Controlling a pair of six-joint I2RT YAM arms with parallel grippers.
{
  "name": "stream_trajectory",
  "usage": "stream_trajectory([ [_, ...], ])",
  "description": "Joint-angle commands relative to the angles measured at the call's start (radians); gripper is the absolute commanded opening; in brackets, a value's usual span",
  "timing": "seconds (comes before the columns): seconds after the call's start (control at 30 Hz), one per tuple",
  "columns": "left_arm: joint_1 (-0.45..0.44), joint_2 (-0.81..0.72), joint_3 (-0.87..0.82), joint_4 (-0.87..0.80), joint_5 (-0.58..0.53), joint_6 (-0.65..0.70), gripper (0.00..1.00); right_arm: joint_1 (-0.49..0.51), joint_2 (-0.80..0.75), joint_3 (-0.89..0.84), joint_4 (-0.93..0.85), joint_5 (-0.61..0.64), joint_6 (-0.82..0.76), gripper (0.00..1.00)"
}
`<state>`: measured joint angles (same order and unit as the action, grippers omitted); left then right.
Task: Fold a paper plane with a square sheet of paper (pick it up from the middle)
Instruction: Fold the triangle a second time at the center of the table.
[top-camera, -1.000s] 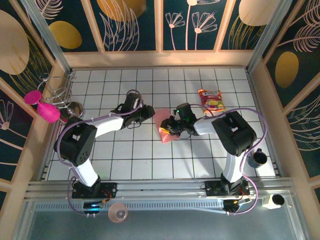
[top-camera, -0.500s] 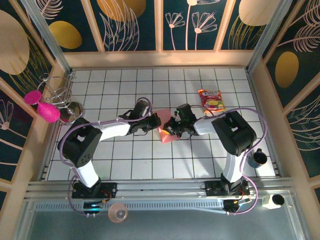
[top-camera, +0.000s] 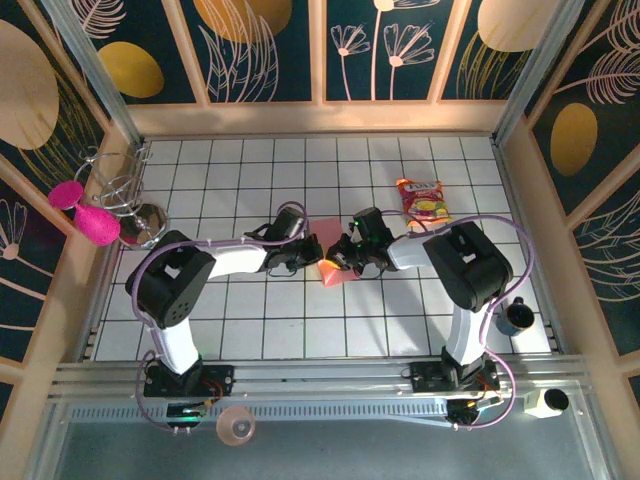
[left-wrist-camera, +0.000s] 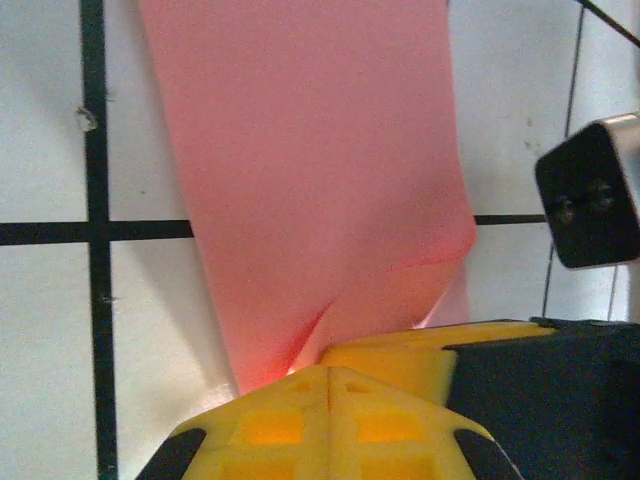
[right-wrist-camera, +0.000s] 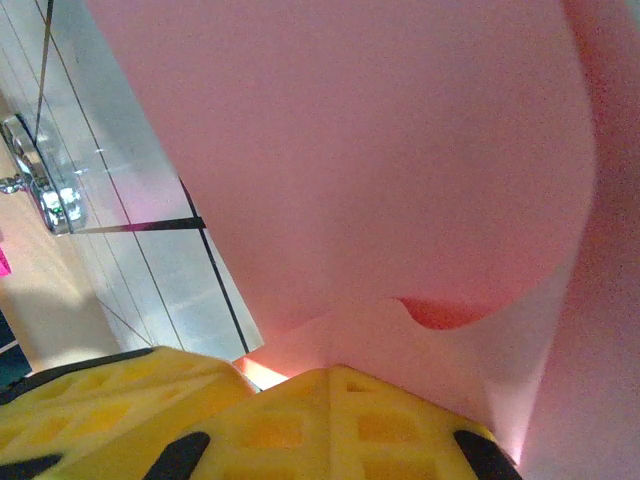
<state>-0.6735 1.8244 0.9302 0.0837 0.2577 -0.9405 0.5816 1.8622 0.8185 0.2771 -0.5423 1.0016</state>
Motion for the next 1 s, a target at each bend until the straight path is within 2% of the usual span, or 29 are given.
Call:
stream_trajectory([
  [0.0,-0.008,0.040,0.012,-0.079,-0.023,-0.010,0.00,-0.003,0.040,-0.015,-0.049,0.027,0.010,0.00],
  [0.37,-0.006,0.067,0.036,-0.180,-0.118,0.030,0.00,-0.013,-0.047,-0.011,0.011,-0.013,-0.015,0.00],
  [0.53,-0.006,0.082,0.089,-0.199,-0.123,0.100,0.00,-0.051,-0.136,0.024,-0.039,0.012,-0.141,0.00],
  [0.73,-0.007,0.106,0.151,-0.240,-0.121,0.195,0.00,-0.088,-0.115,0.033,-0.106,0.021,-0.266,0.00],
  [0.97,-0.006,0.136,0.212,-0.296,-0.127,0.281,0.00,-0.102,-0.057,0.072,-0.137,-0.007,-0.331,0.00],
])
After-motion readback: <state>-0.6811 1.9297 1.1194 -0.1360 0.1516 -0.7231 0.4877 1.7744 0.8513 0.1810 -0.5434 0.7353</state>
